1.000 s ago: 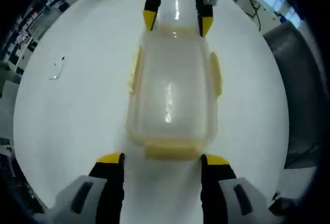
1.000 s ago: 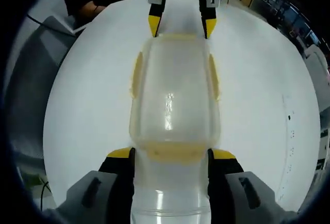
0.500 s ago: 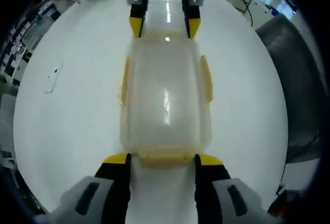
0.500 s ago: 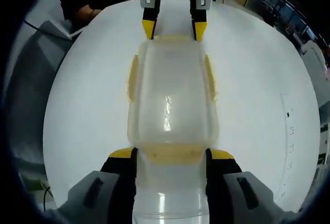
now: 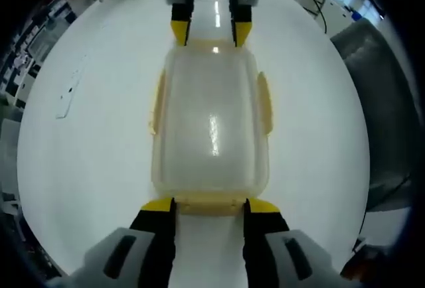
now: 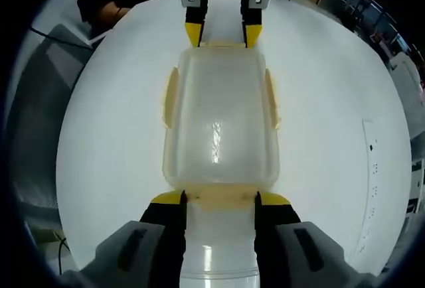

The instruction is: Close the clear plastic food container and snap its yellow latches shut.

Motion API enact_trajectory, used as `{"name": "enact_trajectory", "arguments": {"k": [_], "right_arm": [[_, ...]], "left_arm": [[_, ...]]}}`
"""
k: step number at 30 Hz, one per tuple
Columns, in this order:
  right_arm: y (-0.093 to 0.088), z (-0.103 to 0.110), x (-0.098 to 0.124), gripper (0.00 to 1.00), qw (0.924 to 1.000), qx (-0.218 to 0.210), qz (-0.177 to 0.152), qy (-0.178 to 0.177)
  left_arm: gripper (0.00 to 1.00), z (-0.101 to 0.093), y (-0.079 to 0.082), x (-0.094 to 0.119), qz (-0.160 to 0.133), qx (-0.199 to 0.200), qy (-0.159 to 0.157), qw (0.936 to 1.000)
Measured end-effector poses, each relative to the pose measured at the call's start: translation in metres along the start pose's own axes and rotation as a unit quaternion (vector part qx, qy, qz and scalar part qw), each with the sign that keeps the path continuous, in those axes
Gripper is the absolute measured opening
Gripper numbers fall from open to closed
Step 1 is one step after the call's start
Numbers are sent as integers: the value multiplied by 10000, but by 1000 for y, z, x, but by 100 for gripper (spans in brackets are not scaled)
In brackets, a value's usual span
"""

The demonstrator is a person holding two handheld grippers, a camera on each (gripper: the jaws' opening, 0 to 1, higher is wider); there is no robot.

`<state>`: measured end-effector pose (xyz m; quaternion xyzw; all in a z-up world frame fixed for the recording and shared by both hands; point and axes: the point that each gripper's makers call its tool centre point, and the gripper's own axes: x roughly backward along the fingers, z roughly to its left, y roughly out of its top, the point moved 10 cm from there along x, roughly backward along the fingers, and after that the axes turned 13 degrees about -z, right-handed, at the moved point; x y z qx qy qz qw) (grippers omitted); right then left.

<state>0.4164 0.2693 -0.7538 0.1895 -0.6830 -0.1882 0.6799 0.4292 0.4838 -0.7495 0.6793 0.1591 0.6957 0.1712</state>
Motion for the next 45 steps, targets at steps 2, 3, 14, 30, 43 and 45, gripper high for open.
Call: {"name": "enact_trajectory", "arguments": {"k": [2,3,14,30,43,45], "right_arm": [[0,0,0,37,10000,2,12,-1],[0,-1,0,37,10000,4,11,3],[1,0,0,37,10000,50,69,-4],[22,24,50,36,9990,441,24,45],[-11,38,126,36,9978,623,-135,-207],[-19,39,134,36,9976,631,-152,-254]], "left_arm": [[35,0,0,0,31,21,9,10000],[35,0,0,0,46,34,15,10000],[34,-4,-2,1,51,13,59,10000],[34,-45,29,53,-389,362,225,9983],[34,-57,105,66,-507,229,483,9973],[34,-55,117,64,-508,193,511,9972]]}}
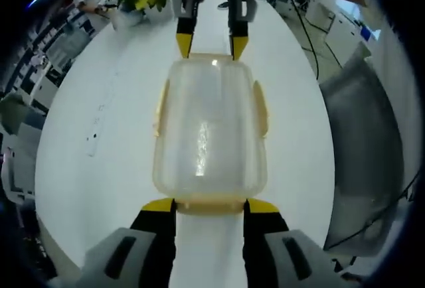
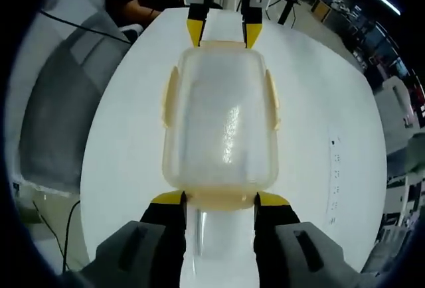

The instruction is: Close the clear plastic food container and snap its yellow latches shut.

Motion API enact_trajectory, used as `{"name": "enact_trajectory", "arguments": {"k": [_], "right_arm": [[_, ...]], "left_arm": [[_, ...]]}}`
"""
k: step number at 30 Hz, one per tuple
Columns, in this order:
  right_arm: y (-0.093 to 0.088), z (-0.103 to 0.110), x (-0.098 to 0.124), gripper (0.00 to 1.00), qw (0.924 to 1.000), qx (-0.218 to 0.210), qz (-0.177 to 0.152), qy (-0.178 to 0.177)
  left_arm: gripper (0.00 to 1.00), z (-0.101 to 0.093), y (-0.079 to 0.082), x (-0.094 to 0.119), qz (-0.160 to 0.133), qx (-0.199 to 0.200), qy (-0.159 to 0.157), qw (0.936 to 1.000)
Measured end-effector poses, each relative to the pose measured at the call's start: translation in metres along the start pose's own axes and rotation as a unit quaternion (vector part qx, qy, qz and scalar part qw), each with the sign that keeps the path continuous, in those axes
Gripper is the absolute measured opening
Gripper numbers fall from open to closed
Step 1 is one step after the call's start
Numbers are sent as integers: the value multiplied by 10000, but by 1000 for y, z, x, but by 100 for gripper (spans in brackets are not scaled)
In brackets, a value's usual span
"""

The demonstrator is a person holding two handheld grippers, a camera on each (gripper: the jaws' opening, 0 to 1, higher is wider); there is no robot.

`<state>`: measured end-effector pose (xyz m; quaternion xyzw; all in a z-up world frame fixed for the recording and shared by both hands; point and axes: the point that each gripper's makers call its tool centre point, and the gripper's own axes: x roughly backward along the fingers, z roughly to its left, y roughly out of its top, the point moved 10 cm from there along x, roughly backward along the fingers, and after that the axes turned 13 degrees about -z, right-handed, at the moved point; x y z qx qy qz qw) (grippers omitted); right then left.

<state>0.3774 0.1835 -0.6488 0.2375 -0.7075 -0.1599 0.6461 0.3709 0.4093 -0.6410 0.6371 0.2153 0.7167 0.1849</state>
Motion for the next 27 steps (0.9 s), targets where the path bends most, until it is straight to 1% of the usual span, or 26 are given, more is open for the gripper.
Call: {"name": "enact_trajectory", "arguments": {"k": [2,4,6,8,12,14,17,22,26,27], "right_arm": [[-7,0,6,36,10000,14,9,-30],[-18,-1,15,36,10000,40,36,-61],[-27,-1,23,36,10000,37,15,-67],[-37,-6,30,36,10000,41,-3,-87],[-55,-6,40,36,9999,12,-8,-102],[-63,-6,44,36,9999,-4,-8,-103],[-80,-7,51,37,9999,-31,26,-136],[-105,-9,57,37,9999,-80,45,-133],[-123,-11,58,37,9997,-195,18,-109],[-125,-11,57,37,9997,-204,21,-102]], "left_arm": [[34,1,10,-4,10,-2,12,10000],[34,1,23,-11,19,-6,29,10000],[34,2,33,-17,30,12,36,10000],[34,3,43,-24,37,5,50,10000],[34,6,58,-35,41,-9,34,10000],[34,8,67,-43,60,-24,15,10000],[34,12,81,-58,87,-50,26,9999],[34,18,98,-80,174,-64,-6,9998],[34,23,107,-98,273,-84,-87,9996],[34,23,108,-99,275,-82,-94,9995]]}}
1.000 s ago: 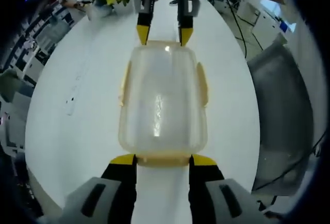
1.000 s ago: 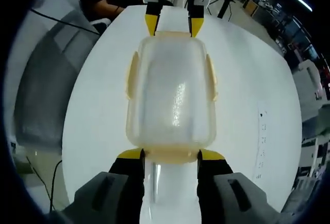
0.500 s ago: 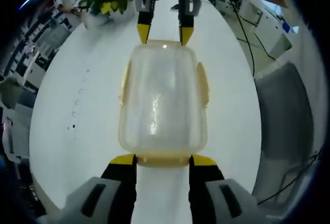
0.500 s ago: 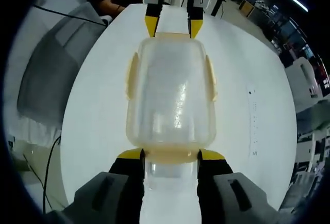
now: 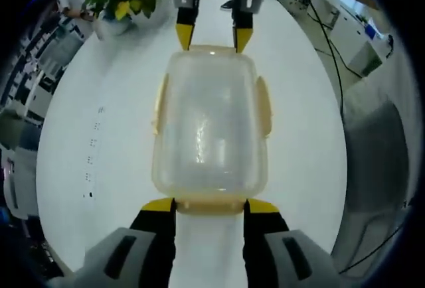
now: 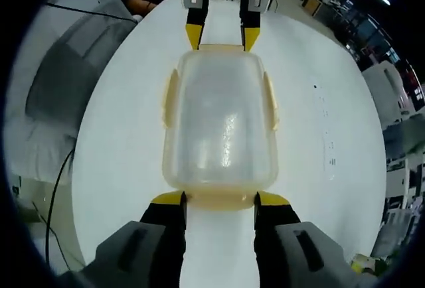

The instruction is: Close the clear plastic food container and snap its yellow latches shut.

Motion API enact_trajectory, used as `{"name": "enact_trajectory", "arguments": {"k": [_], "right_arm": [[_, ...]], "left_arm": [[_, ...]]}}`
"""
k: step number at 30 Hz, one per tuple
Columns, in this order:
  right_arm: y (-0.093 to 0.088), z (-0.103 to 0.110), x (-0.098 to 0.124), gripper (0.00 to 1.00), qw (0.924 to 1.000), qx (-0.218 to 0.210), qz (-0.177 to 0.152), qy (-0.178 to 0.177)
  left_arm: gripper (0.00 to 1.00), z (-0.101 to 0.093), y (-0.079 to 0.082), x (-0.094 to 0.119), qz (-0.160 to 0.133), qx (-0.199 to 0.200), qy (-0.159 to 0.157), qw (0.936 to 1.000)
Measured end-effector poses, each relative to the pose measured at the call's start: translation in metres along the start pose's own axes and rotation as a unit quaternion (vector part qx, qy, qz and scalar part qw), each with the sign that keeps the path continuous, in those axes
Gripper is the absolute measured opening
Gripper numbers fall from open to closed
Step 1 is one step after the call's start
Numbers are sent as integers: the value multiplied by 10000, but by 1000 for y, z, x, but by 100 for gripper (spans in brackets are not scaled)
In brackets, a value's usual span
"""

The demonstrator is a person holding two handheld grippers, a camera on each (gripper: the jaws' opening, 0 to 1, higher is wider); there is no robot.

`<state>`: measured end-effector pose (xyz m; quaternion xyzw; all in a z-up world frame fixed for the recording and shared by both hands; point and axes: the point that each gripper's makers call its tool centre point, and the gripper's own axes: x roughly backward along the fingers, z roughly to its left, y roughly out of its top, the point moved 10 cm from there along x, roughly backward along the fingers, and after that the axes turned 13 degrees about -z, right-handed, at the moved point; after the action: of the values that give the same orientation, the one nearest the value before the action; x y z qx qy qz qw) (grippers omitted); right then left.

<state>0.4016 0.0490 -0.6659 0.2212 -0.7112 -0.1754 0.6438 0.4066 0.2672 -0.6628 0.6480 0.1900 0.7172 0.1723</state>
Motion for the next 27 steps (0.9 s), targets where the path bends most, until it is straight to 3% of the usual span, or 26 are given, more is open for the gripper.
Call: {"name": "enact_trajectory", "arguments": {"k": [10,27], "right_arm": [[-25,-12,-12,37,9999,-27,-25,112],[-24,-7,-19,37,9996,-17,-24,276]], "left_arm": [[34,7,8,-24,260,99,-137,9995],[35,1,3,-30,557,265,-235,9978]]}}
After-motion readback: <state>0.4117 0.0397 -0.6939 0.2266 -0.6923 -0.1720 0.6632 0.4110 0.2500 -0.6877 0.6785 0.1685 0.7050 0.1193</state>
